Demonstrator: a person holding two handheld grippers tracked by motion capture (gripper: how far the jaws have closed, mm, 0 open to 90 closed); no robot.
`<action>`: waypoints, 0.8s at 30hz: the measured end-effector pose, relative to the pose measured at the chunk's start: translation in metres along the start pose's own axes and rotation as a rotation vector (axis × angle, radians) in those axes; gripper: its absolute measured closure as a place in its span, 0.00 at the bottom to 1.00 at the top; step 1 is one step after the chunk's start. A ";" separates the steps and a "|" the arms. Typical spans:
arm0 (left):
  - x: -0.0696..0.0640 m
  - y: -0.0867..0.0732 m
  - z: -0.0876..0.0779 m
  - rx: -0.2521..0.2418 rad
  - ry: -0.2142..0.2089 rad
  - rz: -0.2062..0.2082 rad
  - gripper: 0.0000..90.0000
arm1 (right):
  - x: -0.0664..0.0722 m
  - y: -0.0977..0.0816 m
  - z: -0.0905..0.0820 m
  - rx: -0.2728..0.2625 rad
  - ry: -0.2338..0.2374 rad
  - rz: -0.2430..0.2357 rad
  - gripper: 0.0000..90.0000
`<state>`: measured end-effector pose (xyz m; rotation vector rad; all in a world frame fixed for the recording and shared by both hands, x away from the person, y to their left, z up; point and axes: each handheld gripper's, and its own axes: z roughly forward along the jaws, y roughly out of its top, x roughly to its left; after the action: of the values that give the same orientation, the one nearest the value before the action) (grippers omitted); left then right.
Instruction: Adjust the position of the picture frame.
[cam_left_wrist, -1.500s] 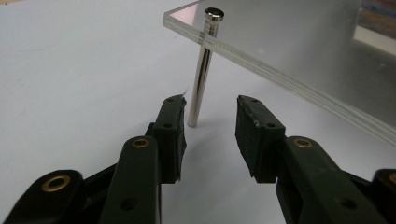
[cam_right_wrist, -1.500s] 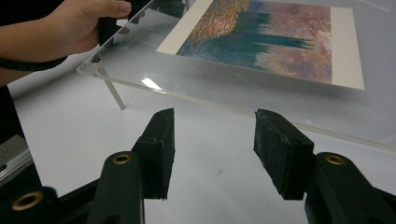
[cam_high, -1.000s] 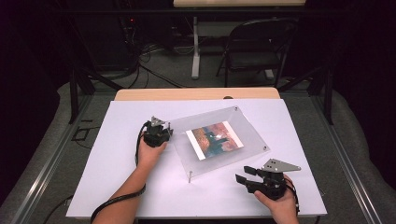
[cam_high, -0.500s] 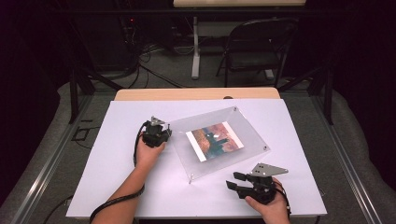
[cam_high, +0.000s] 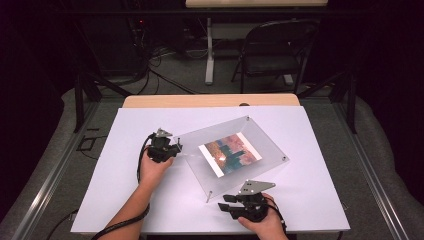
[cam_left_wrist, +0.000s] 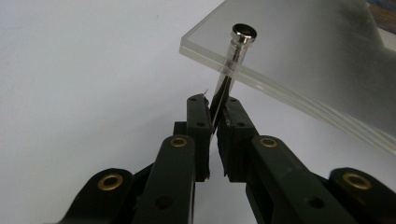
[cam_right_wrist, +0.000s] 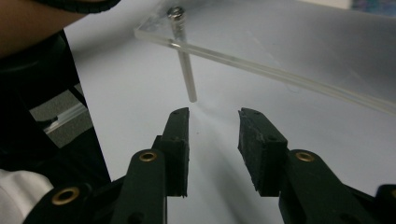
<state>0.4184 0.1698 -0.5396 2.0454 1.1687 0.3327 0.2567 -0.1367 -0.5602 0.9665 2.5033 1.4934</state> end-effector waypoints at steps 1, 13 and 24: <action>-0.001 -0.001 -0.002 0.001 0.001 0.001 0.93 | 0.002 0.000 0.003 0.011 0.003 -0.019 0.72; -0.007 -0.006 -0.011 0.024 -0.011 -0.004 0.93 | 0.018 0.004 0.028 -0.024 0.052 -0.038 0.82; -0.008 -0.010 -0.016 -0.001 -0.015 0.008 0.93 | 0.019 0.007 0.026 -0.023 0.026 -0.071 0.95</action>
<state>0.3985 0.1736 -0.5349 2.0489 1.1510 0.3211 0.2543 -0.1041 -0.5631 0.8501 2.5040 1.5205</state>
